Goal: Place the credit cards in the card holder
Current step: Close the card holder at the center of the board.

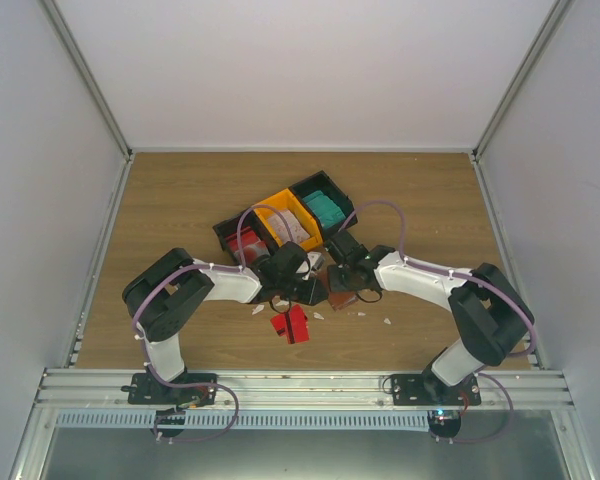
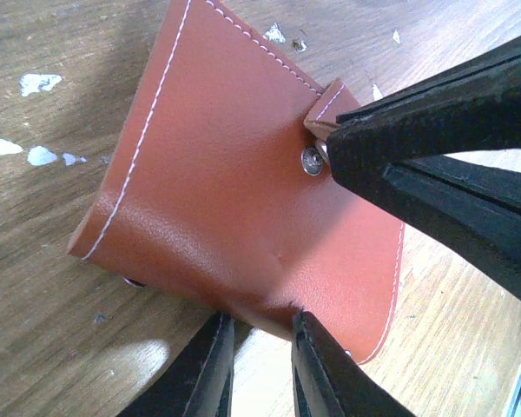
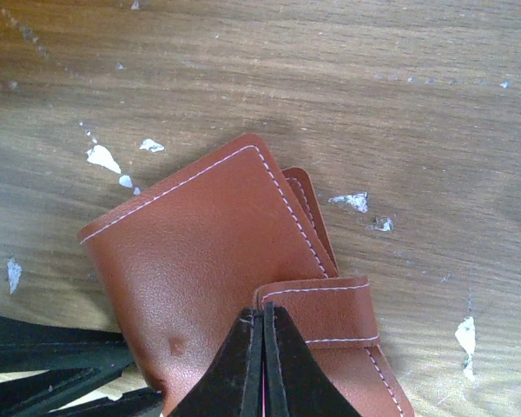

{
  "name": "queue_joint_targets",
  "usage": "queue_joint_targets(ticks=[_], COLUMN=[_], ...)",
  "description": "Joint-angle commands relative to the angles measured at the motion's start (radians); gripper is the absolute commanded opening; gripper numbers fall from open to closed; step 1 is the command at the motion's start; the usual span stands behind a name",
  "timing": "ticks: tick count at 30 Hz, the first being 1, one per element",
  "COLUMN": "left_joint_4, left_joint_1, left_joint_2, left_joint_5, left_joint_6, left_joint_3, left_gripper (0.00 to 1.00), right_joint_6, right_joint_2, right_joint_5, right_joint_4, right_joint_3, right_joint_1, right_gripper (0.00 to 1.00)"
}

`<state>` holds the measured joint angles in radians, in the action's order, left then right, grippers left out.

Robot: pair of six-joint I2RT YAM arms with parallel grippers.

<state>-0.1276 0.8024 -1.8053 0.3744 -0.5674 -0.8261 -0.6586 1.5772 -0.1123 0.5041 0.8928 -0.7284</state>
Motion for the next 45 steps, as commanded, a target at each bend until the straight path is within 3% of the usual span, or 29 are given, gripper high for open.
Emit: queue_joint_targets(ticks=[1,17,24,33,45], left_joint_4=[0.053,0.052,0.054,0.051,0.051], left_joint_1=[-0.012,-0.018,-0.025,-0.029,-0.03], left_joint_2=[-0.014,-0.025,-0.036,-0.035,-0.037], left_joint_5=[-0.049,-0.046,-0.045,-0.049,-0.059], left_joint_6=[0.006,0.004,-0.002,-0.014,-0.019], left_joint_3=[0.031,0.026,0.017,0.007,0.007], left_gripper=[0.24,0.24,0.24,0.27,0.27], right_joint_6=[0.048,0.1,0.136,0.16,0.242], right_joint_2=[0.012,0.087,0.064,0.01,-0.009], right_joint_5=[0.061,0.069,0.139,0.069,0.135], right_joint_4=[-0.012,0.02,0.021,0.079,0.072], right_joint_3=[-0.009,-0.008,-0.006,0.021,0.021], right_joint_1=[-0.011,-0.014,-0.019,-0.011,0.02], right_gripper=[0.0,0.01,0.01,0.01,0.0])
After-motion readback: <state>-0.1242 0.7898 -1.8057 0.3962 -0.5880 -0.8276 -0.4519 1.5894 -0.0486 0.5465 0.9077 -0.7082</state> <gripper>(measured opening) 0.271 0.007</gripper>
